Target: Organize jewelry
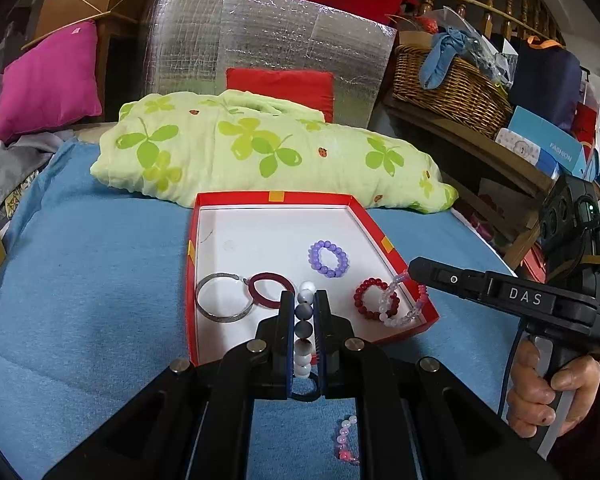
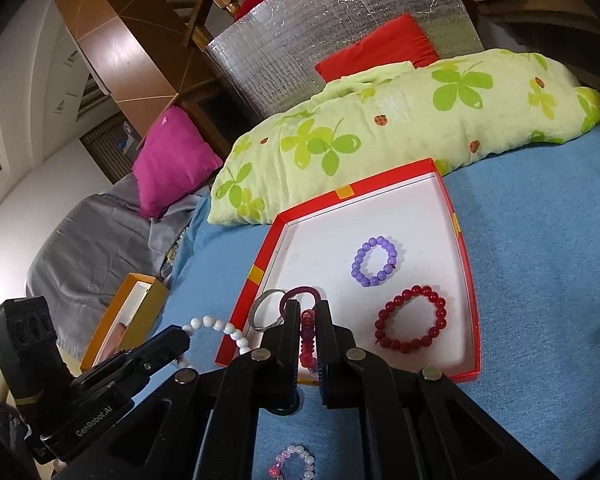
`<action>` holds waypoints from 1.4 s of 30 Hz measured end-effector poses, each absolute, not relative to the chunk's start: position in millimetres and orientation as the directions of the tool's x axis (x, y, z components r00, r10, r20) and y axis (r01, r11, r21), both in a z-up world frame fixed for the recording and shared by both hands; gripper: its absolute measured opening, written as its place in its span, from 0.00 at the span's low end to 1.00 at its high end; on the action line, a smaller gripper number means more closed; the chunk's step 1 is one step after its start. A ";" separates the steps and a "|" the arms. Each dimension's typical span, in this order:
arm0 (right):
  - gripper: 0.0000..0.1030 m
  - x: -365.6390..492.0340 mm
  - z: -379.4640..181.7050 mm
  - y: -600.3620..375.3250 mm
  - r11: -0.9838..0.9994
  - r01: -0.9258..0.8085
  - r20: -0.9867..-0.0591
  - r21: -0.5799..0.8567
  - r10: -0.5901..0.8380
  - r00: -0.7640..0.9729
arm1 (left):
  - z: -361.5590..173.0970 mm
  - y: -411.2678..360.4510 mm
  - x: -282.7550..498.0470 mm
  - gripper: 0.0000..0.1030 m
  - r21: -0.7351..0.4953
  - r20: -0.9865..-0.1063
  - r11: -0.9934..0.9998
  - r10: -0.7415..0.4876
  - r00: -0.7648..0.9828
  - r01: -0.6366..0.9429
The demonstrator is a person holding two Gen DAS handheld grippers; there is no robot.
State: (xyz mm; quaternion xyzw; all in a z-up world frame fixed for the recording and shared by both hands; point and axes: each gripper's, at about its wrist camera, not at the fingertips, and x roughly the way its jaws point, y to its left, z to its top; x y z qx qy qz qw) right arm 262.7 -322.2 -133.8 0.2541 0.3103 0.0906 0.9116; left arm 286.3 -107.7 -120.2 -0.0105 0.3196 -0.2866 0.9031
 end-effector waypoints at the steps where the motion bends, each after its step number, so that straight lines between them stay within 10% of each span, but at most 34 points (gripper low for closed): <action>1: 0.08 262.4 -134.0 -322.8 0.855 -0.005 -0.521 0.518 0.320 0.792 | -120.1 -107.9 286.1 0.09 -0.201 -0.571 0.836 -0.524 0.632 0.511; 42: 0.08 279.9 -132.2 -343.3 0.845 0.039 -0.511 0.534 0.286 0.811 | -108.8 -103.5 332.6 0.09 -0.213 -0.572 0.848 -0.511 0.641 0.485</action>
